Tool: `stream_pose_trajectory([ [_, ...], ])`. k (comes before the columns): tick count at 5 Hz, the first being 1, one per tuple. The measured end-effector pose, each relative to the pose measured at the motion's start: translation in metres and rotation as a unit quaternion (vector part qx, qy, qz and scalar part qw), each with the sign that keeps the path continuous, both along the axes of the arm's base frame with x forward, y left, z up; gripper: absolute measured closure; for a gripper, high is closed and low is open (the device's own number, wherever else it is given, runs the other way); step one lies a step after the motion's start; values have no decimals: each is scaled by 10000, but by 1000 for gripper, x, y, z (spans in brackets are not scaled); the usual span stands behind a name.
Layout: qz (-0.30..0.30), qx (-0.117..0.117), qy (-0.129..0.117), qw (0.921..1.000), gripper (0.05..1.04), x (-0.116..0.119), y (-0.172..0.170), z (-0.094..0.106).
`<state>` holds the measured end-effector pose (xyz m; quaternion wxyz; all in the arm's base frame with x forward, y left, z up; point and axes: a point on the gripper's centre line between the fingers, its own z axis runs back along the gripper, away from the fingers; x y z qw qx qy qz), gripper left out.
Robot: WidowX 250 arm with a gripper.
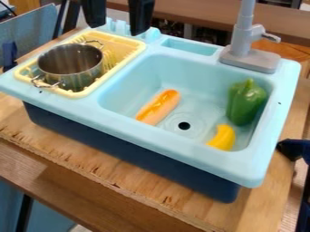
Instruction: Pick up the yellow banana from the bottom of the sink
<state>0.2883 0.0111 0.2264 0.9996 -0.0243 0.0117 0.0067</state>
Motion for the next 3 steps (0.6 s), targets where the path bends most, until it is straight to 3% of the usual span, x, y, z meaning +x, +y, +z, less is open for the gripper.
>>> stream_pose_trajectory([
  [1,32,-37,131,9999,84,4,-2,-11],
  [2,-199,-187,-152,9995,84,20,-31,-33],
  [3,-539,-164,-423,9975,84,35,-66,-54],
])
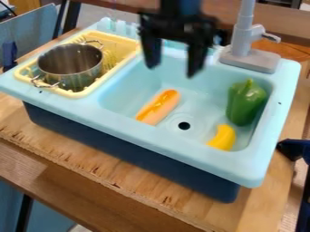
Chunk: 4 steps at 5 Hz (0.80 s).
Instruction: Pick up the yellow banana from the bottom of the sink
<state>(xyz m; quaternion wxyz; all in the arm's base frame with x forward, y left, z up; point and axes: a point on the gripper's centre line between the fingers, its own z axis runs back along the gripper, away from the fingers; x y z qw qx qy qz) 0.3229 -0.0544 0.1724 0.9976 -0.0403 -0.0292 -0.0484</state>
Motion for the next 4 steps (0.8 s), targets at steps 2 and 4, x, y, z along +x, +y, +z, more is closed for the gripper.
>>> stream_pose_trajectory([
  [2,-204,98,-395,9990,84,-5,-32,-46],
  [4,147,-130,-365,9991,85,-15,-26,-61],
])
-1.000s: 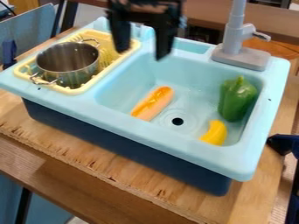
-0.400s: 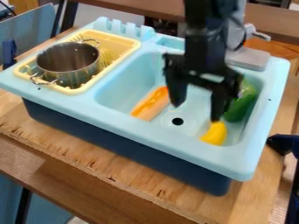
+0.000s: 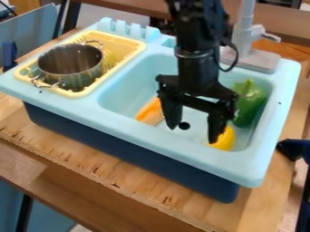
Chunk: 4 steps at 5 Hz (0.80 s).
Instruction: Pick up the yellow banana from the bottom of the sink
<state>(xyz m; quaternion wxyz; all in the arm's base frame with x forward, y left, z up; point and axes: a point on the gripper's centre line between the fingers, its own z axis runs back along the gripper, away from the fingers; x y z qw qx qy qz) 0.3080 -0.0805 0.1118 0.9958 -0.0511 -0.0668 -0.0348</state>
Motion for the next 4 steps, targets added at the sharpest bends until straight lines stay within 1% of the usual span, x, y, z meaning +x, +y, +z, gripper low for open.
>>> stream_pose_trajectory([
  [1,148,-274,-223,9993,84,8,2,0],
  [2,201,-481,-403,9978,85,15,0,2],
  [3,281,-694,-464,9961,84,21,-1,-3],
  [4,316,-778,-435,9955,84,28,-4,-8],
])
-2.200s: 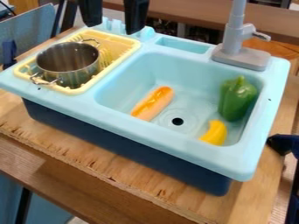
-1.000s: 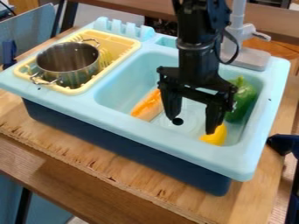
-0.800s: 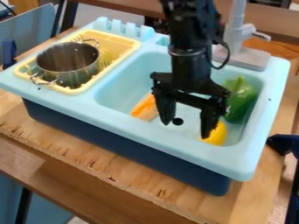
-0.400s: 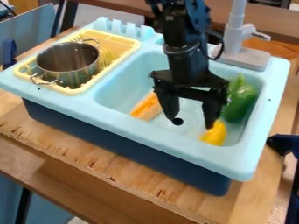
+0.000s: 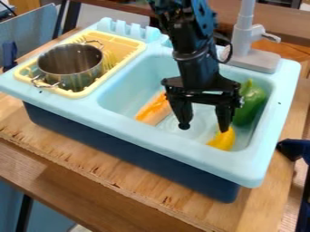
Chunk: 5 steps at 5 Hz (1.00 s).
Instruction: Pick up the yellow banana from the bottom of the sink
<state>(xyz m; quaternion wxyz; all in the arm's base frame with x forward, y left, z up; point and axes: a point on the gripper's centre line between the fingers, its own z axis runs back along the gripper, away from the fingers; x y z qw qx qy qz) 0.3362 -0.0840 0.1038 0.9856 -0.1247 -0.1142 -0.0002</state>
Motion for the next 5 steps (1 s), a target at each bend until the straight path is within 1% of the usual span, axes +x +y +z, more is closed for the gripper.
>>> stream_pose_trajectory([
  [1,-46,-58,104,9999,85,3,-7,-9],
  [2,-30,-178,83,9998,85,4,-13,-11],
  [3,-31,-262,151,9995,136,4,-23,-18],
  [4,-43,-351,252,9991,410,3,-29,-23],
  [5,-70,-368,237,9990,647,3,-29,-23],
])
